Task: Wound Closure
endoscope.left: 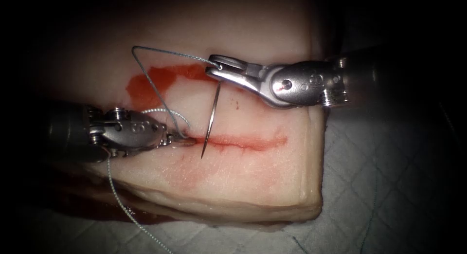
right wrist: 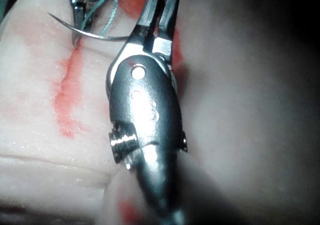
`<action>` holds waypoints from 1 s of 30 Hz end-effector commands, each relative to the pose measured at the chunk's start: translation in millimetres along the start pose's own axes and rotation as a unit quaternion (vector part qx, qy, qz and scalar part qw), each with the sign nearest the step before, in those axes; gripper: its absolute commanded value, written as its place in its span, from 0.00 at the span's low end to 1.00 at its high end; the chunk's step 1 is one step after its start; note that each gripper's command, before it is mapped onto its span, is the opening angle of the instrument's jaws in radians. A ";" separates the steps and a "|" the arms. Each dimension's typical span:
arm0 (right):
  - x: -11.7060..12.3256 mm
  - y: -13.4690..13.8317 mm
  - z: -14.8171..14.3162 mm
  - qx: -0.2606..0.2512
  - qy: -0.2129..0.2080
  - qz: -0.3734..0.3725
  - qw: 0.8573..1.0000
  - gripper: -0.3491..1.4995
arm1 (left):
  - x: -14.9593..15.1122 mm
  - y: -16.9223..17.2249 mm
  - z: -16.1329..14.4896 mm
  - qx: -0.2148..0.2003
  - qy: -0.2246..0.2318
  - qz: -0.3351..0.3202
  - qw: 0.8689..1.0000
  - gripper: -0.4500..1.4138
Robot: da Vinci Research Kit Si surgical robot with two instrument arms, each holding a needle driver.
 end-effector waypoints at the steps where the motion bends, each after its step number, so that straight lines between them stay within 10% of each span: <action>1: 0.5 -0.3 1.4 -0.004 0.005 -0.014 1.000 0.00 | -0.1 0.1 1.0 -0.014 0.009 0.014 1.000 0.00; 19: 1.0 -2.3 2.3 -0.020 0.032 -0.104 0.994 0.00 | 0.3 2.4 1.1 -0.023 0.132 0.118 0.984 0.00; 30: 1.4 -2.7 3.6 -0.023 0.035 -0.127 0.991 0.00 | 0.8 3.6 1.1 0.183 0.210 -0.012 0.960 0.00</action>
